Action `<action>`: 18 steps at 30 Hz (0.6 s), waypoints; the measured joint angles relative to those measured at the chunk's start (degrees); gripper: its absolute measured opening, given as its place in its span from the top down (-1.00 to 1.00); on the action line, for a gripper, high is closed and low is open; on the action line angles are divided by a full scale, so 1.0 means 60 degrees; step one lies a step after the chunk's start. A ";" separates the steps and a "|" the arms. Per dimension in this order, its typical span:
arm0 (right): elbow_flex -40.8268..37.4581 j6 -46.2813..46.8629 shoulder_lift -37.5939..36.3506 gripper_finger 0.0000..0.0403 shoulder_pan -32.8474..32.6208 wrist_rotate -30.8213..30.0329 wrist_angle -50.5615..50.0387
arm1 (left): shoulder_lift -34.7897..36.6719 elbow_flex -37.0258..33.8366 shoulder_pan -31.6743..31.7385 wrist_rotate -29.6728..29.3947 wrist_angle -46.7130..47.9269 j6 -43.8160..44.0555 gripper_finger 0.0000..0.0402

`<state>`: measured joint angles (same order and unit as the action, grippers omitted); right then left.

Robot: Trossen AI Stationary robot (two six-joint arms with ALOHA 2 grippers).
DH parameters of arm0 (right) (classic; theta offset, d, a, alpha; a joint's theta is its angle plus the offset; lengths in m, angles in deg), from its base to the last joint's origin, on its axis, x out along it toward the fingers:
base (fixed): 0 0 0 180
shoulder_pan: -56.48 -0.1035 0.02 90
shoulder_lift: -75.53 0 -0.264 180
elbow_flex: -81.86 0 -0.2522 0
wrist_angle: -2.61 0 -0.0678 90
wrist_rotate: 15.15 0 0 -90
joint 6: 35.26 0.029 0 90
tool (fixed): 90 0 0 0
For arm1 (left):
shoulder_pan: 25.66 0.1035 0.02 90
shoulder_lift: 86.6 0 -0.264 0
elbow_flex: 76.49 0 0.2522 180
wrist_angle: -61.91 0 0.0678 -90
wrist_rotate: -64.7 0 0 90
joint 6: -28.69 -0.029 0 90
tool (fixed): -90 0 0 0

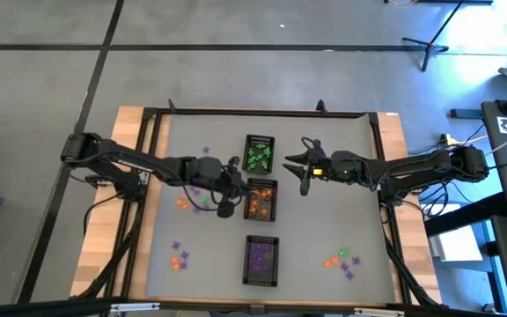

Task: Sort Halloween decoration
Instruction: Put the orange spider toy into the middle black bin, then put the violet spider toy into the bottom black bin

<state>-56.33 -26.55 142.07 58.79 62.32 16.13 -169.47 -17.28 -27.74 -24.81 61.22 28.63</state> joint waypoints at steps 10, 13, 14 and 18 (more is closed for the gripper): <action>0.0000 0.0001 0.0000 0.39 -0.0004 -0.0007 0.0006 | -0.1243 0.0248 0.0038 -0.0062 -0.0012 0.0153 0.45; 0.0000 0.0001 0.0000 0.39 -0.0007 -0.0004 -0.0003 | -0.1097 0.0291 0.0068 -0.0270 0.0204 -0.0225 0.34; 0.0000 0.0001 0.0000 0.39 -0.0007 -0.0004 -0.0028 | -0.0963 0.0291 0.0074 -0.0473 0.0445 -0.0308 0.32; 0.0000 0.0001 0.0000 0.39 -0.0010 0.0004 -0.0090 | -0.0048 0.0291 0.0211 -0.2277 0.2201 -0.0571 0.32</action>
<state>-56.33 -26.55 142.07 58.73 62.34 15.59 -169.76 -15.53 -26.47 -38.47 74.43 25.20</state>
